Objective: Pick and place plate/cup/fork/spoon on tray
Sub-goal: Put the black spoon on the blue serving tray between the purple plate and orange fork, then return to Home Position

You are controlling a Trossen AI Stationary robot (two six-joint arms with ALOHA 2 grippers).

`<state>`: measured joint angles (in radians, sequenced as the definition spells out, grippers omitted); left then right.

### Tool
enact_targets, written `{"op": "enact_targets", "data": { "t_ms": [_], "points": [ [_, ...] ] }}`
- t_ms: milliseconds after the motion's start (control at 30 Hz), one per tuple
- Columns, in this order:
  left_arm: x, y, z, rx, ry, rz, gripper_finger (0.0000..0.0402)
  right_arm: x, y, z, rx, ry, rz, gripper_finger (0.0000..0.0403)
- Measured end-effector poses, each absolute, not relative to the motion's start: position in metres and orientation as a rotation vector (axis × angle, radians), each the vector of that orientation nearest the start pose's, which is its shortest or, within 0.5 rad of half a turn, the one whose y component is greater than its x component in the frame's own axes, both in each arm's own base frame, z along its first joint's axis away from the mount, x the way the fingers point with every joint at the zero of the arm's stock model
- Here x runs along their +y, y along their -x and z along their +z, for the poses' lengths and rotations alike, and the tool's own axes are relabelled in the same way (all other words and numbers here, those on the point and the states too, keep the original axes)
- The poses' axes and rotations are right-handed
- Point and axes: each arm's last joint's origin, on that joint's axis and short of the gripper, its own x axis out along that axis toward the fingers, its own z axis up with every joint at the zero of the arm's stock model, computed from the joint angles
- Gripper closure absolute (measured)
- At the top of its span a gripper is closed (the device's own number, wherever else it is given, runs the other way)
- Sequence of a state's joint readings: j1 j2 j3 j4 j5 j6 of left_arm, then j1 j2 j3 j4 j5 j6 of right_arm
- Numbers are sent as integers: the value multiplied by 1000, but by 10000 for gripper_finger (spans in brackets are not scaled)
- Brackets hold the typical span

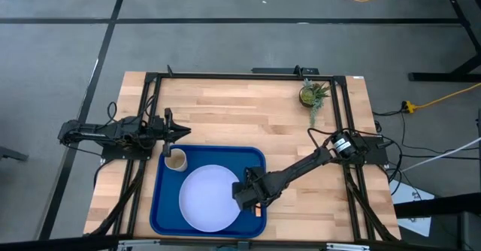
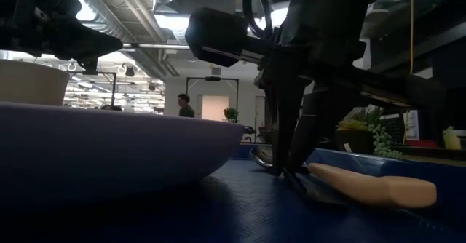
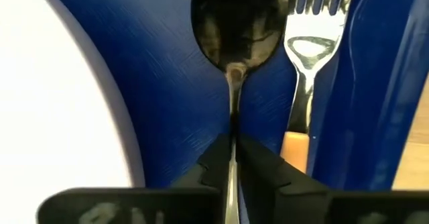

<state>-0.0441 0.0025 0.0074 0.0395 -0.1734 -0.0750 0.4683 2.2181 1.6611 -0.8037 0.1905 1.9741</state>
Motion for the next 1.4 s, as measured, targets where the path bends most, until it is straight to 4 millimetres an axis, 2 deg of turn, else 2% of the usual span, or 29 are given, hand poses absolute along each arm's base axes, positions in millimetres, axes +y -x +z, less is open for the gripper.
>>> {"op": "enact_targets", "data": {
  "t_ms": [200,900,1200,1400],
  "points": [
    [1,-97,170,-49,79,127,368,193,-395,141,973,-1219,-1000,342],
    [1,-97,170,-49,80,127,368,199,-393,147,983,-1213,-994,339],
    [1,-97,170,-49,80,127,368,199,-394,176,987,-1124,-1027,338],
    [1,-97,170,-49,80,128,368,197,-390,219,1063,-954,-1018,338]
  ]
}}
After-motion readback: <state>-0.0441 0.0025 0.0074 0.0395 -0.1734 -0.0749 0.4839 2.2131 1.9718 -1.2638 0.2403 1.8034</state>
